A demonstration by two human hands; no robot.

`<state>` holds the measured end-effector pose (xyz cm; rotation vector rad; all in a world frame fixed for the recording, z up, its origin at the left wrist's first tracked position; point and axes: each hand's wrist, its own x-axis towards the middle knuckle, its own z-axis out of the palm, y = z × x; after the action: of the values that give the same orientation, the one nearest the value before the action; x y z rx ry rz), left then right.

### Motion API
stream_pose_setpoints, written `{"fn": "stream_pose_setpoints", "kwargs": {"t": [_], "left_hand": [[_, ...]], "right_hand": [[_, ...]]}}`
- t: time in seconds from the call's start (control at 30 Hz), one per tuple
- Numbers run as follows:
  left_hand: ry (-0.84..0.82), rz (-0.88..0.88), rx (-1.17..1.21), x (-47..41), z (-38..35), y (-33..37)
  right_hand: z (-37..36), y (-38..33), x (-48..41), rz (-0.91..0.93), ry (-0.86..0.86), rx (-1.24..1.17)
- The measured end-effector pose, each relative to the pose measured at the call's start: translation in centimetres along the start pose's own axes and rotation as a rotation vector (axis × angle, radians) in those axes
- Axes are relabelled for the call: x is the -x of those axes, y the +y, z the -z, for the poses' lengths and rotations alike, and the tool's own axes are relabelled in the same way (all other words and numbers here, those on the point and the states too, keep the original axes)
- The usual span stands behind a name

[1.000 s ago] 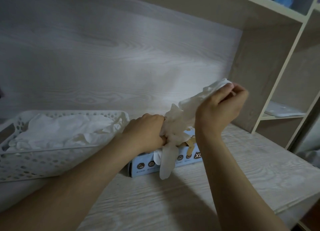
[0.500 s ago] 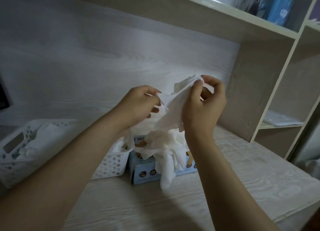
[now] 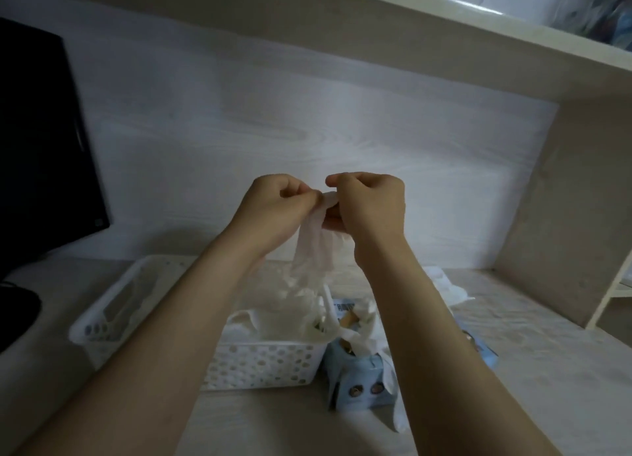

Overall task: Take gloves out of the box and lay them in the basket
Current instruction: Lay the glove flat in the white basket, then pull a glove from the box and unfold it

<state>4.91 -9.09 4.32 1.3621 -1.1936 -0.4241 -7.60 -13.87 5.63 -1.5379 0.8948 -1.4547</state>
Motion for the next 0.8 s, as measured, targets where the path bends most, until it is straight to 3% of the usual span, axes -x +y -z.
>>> {"fn": "stream_pose_setpoints", "kwargs": {"t": [0.2, 0.43, 0.63, 0.8], "left_hand": [[-0.041, 0.002, -0.162, -0.5, 2.1, -0.9], [0.241, -0.095, -0.393, -1.4, 2.5, -2.3], [0.413, -0.099, -0.238, -1.7, 3.5, -2.1], [0.433, -0.124, -0.156, -1.8, 4.0, -1.8]], "right_hand": [[-2.0, 0.1, -1.5, -0.005, -0.119, 0.09], [-3.4, 1.3, -1.9, 0.089, -0.129, 0.127], [-3.7, 1.8, -2.1, 0.284, -0.099, 0.406], [-3.6, 1.5, -2.1, 0.241, -0.196, 0.157]]}}
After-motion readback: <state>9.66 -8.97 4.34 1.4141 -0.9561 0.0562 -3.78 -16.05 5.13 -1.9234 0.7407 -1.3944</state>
